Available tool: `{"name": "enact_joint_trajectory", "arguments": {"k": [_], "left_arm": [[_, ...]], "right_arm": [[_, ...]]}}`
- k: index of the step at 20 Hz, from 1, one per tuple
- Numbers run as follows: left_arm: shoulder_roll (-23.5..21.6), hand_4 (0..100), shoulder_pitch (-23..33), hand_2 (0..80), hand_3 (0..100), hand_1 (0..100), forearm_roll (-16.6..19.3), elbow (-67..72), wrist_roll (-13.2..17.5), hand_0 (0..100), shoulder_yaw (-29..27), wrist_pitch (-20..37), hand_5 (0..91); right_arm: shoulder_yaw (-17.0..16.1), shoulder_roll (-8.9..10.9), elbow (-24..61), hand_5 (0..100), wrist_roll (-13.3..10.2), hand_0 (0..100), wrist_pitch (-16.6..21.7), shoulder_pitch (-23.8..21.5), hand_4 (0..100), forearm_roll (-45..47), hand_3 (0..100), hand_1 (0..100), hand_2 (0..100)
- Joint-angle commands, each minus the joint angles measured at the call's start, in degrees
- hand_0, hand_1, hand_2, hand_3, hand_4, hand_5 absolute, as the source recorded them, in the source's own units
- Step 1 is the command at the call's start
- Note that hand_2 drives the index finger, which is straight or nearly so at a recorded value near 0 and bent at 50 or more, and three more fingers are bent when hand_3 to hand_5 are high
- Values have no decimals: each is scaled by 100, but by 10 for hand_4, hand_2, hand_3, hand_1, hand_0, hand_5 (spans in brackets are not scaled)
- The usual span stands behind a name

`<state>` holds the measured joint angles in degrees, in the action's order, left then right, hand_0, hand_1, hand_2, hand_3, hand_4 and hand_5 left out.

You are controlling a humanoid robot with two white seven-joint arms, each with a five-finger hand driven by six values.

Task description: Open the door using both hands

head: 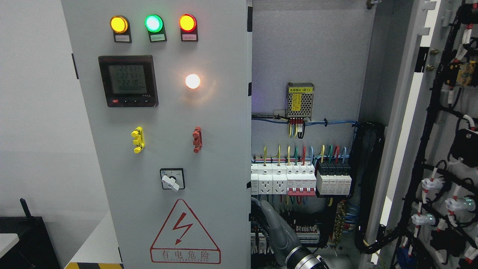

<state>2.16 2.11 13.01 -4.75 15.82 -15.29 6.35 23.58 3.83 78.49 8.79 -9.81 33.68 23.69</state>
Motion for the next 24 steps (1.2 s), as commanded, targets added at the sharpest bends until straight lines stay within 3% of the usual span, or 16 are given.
{"name": "enact_joint_trajectory", "arguments": {"k": [1,8,11,24], "left_arm": [[4,32,0,0,0,0,0,0,0,0,0,-2,0],[-5,31,0,0,0,0,0,0,0,0,0,-2,0],[4,31,0,0,0,0,0,0,0,0,0,-2,0],[4,31,0,0,0,0,0,0,0,0,0,-2,0]], "right_arm": [[16,21,-229,0,26,107,-13,113,0,302,0,0,0],[24,30,-247,0,70,107,-4,148,0,320,0,0,0],[24,30,-256,0,333,106,-12,174,0,338,0,0,0],[15,153,-660,0,456,107,14,411,0,346,0,0,0]]}}
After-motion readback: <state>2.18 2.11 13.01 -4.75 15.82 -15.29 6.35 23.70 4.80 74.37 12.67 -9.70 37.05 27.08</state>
